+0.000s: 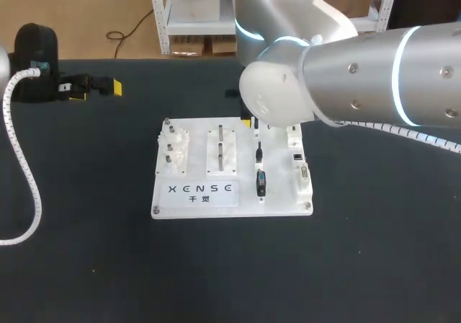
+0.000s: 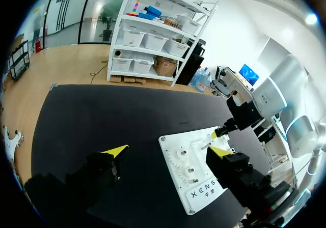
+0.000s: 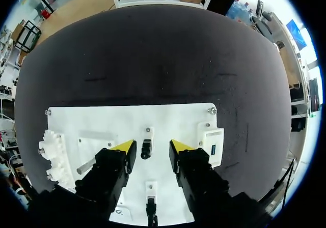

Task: Insert the USB connector, Ethernet cable, and multi-pin plug into their matching sockets one by one.

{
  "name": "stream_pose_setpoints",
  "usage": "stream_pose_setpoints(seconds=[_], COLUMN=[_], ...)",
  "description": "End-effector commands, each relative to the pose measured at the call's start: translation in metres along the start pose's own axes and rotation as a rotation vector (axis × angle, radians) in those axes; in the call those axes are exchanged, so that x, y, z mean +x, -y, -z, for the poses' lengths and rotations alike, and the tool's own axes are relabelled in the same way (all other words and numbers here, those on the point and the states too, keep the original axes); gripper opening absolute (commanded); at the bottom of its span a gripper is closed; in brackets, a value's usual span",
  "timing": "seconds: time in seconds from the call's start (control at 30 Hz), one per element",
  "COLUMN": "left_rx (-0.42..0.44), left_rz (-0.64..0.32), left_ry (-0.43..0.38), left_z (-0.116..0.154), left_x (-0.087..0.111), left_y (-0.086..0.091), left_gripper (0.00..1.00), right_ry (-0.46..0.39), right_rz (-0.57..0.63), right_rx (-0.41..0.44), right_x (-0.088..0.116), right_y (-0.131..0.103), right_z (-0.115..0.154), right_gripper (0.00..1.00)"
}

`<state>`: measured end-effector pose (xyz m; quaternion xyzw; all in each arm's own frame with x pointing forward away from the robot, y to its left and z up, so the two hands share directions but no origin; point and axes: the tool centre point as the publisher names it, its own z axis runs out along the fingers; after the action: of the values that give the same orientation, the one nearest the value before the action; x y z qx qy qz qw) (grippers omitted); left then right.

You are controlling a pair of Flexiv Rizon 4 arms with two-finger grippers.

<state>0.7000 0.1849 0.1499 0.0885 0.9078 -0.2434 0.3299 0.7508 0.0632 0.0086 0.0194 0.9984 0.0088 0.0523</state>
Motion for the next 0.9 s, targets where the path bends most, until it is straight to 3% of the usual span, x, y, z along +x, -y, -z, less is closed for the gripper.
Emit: stream_pose_setpoints(seconds=[0.03,0.2,0.57,0.6,0.67,0.9], left_rx=[0.0,0.0,0.0,0.0,0.0,0.0], left_rz=[0.0,0.0,0.0,0.0,0.0,0.0], left_ry=[0.0,0.0,0.0,0.0,0.0,0.0], left_z=[0.0,0.0,0.0,0.0,0.0,0.0], left_x=[0.0,0.0,0.0,0.0,0.0,0.0], left_y=[0.0,0.0,0.0,0.0,0.0,0.0], left_gripper=[1.0,1.0,1.0,1.0,1.0,1.0], right_ry=[0.0,0.007,0.016,0.015,0.015,0.071], right_rz=[0.0,0.002,0.004,0.005,0.004,0.031], right_rx=[0.003,0.001,0.005,0.006,0.007,-0.001], right_x=[-0.001,-0.003,-0.004,-0.004,-0.003,-0.002], right_y=[-0.003,-0.005,-0.003,-0.003,-0.002,-0.002], right_z=[0.0,0.002,0.003,0.003,0.003,0.015], right_gripper=[0.42,0.39,0.23,0.2,0.0,0.0])
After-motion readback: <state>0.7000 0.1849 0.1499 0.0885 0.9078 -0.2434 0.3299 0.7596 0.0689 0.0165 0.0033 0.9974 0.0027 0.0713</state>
